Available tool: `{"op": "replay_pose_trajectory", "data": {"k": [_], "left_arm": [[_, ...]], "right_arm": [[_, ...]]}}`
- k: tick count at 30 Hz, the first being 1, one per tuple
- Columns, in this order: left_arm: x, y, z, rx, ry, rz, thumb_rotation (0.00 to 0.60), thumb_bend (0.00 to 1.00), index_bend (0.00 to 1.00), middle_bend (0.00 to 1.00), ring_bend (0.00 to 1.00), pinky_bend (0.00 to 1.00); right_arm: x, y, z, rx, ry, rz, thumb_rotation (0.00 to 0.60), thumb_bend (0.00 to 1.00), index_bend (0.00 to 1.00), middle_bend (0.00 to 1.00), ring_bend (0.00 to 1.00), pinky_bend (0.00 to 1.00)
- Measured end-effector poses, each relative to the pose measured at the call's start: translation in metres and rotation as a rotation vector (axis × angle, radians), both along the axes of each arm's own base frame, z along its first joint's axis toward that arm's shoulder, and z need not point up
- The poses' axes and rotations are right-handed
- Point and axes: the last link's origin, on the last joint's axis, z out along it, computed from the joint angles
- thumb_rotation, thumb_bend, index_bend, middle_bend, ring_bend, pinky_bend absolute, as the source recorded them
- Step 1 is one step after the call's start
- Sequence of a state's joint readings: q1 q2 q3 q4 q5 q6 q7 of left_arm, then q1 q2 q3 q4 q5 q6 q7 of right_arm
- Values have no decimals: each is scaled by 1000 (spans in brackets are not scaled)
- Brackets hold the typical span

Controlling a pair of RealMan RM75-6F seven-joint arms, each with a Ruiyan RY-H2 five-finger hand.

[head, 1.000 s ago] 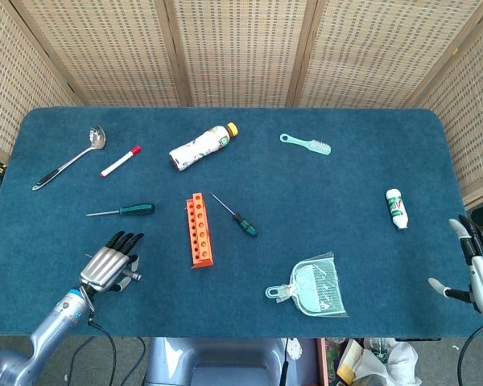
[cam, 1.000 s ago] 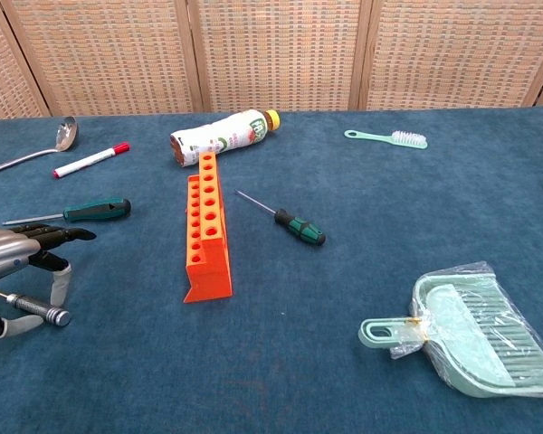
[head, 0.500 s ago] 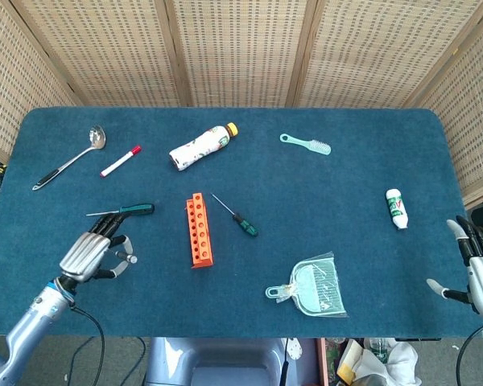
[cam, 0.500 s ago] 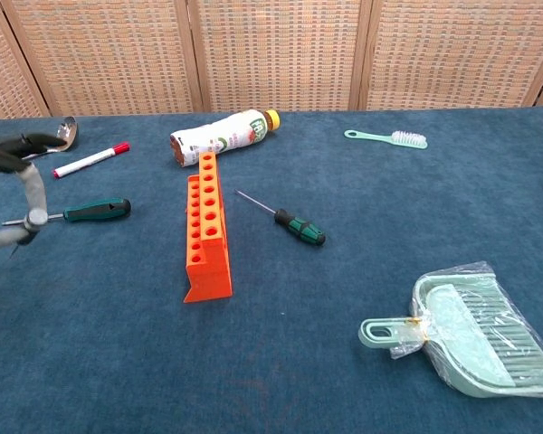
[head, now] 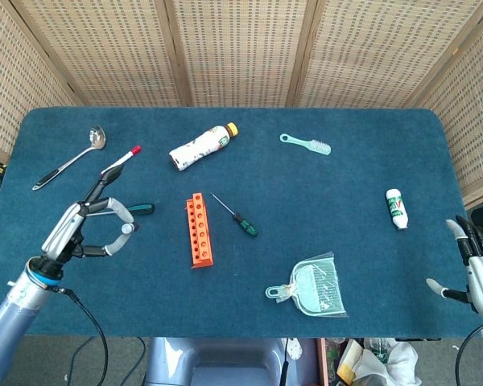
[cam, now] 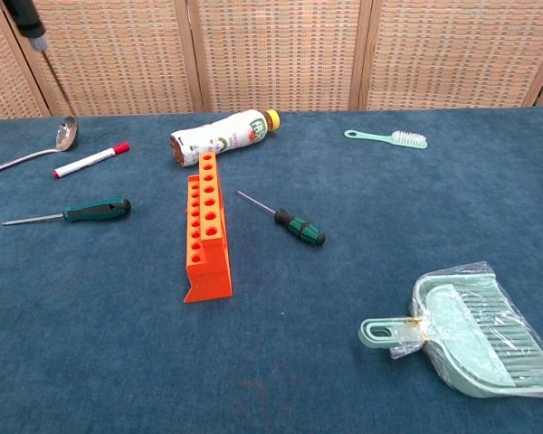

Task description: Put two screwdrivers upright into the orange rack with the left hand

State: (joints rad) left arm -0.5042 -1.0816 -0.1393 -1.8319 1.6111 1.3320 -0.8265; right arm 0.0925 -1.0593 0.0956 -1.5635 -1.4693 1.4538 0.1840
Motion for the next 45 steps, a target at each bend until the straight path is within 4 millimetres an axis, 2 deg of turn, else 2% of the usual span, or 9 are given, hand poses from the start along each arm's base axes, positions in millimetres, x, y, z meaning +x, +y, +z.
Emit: {"op": "replay_pose_trajectory", "data": {"k": [6, 13, 21, 45], "left_arm": [[32, 1, -28, -146, -59, -9, 600, 434, 656, 0, 0, 0], [52, 1, -64, -300, -121, 18, 600, 451, 656, 0, 0, 0], [52, 13, -83, -329, -115, 62, 600, 454, 656, 0, 0, 0], [45, 22, -107, -351, -63, 91, 600, 465, 656, 0, 0, 0]], "right_arm": [[-1, -1, 2, -3, -7, -5, 600, 0, 0, 0, 0, 0], [-3, -2, 4, -2, -10, -6, 600, 0, 0, 0, 0, 0], [-4, -3, 3, -4, -6, -12, 600, 0, 0, 0, 0, 0], [-6, -4, 4, -4, -7, -21, 600, 0, 0, 0, 0, 0]]}}
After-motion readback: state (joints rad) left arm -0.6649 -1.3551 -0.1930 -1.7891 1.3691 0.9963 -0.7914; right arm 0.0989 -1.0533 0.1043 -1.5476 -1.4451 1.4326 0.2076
